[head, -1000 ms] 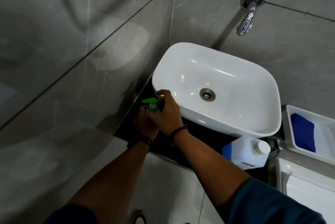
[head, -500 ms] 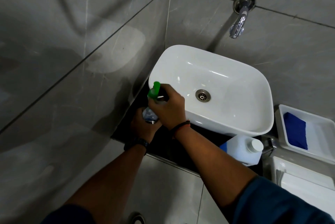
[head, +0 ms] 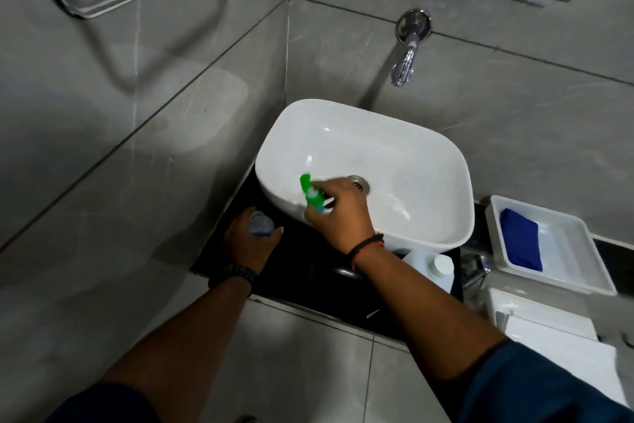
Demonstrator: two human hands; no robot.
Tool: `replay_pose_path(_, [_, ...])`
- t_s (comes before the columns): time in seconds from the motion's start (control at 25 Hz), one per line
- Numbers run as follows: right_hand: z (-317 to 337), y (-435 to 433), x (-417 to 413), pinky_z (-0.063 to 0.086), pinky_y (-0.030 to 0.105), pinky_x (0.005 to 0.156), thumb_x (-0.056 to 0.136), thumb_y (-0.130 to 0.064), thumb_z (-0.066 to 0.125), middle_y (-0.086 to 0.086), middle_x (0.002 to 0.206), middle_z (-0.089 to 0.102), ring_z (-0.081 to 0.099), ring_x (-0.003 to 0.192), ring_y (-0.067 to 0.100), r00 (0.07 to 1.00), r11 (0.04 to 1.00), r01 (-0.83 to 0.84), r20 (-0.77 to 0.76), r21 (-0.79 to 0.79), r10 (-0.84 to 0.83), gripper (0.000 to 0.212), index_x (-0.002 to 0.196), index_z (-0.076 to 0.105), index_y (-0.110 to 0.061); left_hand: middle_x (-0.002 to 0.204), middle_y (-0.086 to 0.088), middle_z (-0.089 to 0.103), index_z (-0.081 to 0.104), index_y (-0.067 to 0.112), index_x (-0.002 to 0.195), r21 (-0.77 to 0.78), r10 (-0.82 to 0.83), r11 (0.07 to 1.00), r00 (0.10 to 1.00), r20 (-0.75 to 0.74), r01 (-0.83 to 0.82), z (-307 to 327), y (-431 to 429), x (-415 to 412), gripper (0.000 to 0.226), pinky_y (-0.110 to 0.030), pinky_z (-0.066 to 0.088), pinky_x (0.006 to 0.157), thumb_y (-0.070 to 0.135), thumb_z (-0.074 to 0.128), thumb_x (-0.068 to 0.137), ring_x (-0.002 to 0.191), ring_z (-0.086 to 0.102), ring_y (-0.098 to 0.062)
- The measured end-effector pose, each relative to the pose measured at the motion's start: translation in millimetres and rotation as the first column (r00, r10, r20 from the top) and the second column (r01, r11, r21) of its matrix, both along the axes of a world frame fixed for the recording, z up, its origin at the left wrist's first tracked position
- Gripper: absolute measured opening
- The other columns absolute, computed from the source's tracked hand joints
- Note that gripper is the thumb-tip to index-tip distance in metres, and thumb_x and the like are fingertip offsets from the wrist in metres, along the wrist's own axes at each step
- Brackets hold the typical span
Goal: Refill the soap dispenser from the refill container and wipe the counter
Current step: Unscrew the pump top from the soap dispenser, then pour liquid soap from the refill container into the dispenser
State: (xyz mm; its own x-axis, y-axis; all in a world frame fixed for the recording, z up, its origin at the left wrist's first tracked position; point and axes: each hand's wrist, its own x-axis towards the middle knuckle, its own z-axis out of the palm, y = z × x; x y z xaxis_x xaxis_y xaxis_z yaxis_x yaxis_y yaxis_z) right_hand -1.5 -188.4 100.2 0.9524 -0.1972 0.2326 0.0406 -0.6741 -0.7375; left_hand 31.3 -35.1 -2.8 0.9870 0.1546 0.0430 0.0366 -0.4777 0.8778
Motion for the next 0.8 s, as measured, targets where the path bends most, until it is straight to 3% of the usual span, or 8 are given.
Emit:
replay_pose_path(0.12, [-37.6, -8.1, -13.8, 0.046, 0.034, 0.082, 0.074, -0.010, 0.065, 0.018, 0.107, 0.061, 0.057, 0.098, 0.034, 0.955, 0.939, -0.187, -0.278, -0.287, 0.105, 0.032, 0.107, 0.067, -0.010, 0.107, -0.010, 0.067, 0.061, 0.009, 0.110, -0.011, -0.021, 1.000, 1.000, -0.001, 0.021, -10.3, 4.3, 1.0, 0.059, -0.034, 0.050, 0.082, 0.028, 0.086, 0.059, 0.098, 0.062, -0.028])
replay_pose_path(0.24, [-72.3, -10.5, -18.2, 0.046, 0.037, 0.085, 0.081, -0.010, 0.059, 0.020, 0.112, 0.058, 0.057, 0.100, 0.038, 0.889, 0.836, -0.334, -0.441, -0.436, 0.125, 0.025, 0.105, 0.064, -0.005, 0.114, -0.006, 0.065, 0.056, 0.017, 0.120, -0.035, -0.015, 0.999, 1.000, 0.014, 0.016, -21.1, 4.2, 1.3, 0.069, -0.031, 0.047, 0.088, 0.033, 0.085, 0.060, 0.104, 0.060, -0.023])
replay_pose_path(0.6, [-126.9, -9.1, -10.6, 0.048, 0.040, 0.085, 0.082, -0.003, 0.054, 0.020, 0.108, 0.055, 0.054, 0.098, 0.038, 0.862, 0.738, -0.409, -0.491, -0.536, 0.121, 0.024, 0.104, 0.060, -0.003, 0.119, -0.005, 0.061, 0.049, 0.019, 0.128, -0.015, -0.068, 0.997, 0.989, 0.133, 0.070, -31.9, 7.0, 6.4, 0.080, -0.024, 0.042, 0.086, 0.032, 0.086, 0.059, 0.104, 0.056, -0.014])
replay_pose_path(0.8, [-100.4, -8.5, -9.5, 0.047, 0.041, 0.086, 0.080, -0.020, 0.063, 0.019, 0.113, 0.056, 0.051, 0.105, 0.037, 0.880, 0.774, -0.379, -0.455, -0.507, 0.133, 0.034, 0.111, 0.057, -0.006, 0.136, -0.003, 0.049, 0.041, 0.024, 0.134, -0.025, -0.131, 0.990, 0.984, 0.118, 0.135, -17.6, 14.6, 8.5, 0.101, -0.026, 0.039, 0.096, 0.064, 0.078, 0.049, 0.118, 0.046, -0.009])
